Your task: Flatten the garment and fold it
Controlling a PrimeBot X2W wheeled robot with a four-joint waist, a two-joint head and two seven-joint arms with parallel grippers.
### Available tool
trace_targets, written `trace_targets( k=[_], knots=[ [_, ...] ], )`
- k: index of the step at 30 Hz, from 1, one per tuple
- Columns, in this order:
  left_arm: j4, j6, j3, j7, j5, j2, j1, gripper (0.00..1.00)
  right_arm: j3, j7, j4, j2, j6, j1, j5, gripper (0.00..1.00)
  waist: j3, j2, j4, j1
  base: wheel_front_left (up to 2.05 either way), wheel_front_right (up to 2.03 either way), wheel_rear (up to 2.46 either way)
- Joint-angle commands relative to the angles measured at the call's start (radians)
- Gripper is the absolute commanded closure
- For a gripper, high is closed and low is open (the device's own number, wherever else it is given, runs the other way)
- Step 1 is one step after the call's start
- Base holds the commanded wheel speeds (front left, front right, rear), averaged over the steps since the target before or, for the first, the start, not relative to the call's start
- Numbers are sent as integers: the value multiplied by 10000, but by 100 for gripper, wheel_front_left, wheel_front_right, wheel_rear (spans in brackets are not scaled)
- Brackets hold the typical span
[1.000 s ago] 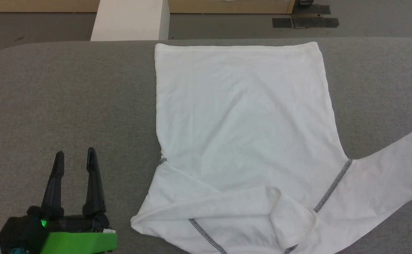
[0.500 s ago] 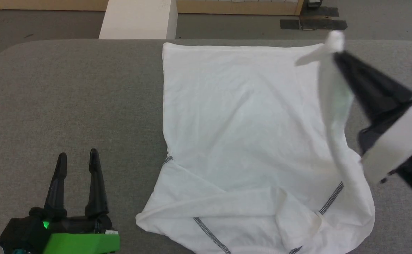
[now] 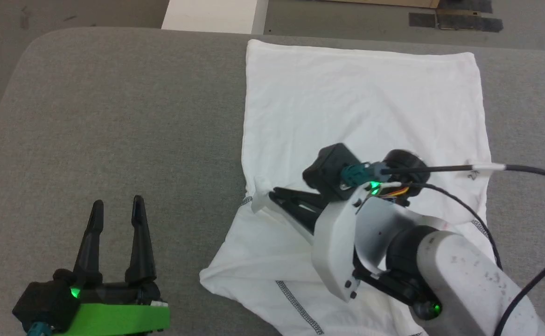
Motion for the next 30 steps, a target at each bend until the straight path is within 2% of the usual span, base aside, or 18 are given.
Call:
trace_targets(
  k=[1,12,13,14,15,18,21,25,30],
  knots=[
    [81,-41,-46,-110,-123,-38,-255,0,234,-293,367,32,-13,-194,0,100,212,0,345,1,0,0,0],
    [604,-109,-262,-267,-283,-62,-670,0,1327,-2346,3868,521,-13,-648,-272,99,473,0,1101,1,0,0,0],
    [641,-110,-283,-276,-288,-64,-690,0,1326,-2580,4147,604,-13,-712,-296,72,470,0,1125,1,0,0,0],
    [676,-112,-307,-284,-290,-65,-710,0,1308,-2849,4398,678,-13,-786,-353,27,463,0,1138,1,0,0,0],
    [704,-117,-335,-290,-285,-66,-728,0,1296,-3012,4594,728,-13,-831,-390,0,452,0,1140,1,0,0,0],
    [780,-129,-391,-302,-244,-51,-765,0,1310,-3317,4936,865,-13,-965,-223,0,356,0,1046,1,0,0,0],
    [810,-138,-427,-302,-186,14,-772,0,1049,-3457,4771,772,-13,-1060,32,0,234,0,878,1,0,0,0],
    [742,-110,-428,-218,-149,136,-736,0,-532,-3571,3695,165,-13,-771,164,0,66,0,481,1,0,0,0],
    [582,-74,-405,-101,-120,274,-661,0,-2964,-3649,2153,-340,-13,125,-537,0,8,0,69,1,0,0,0]
  ],
)
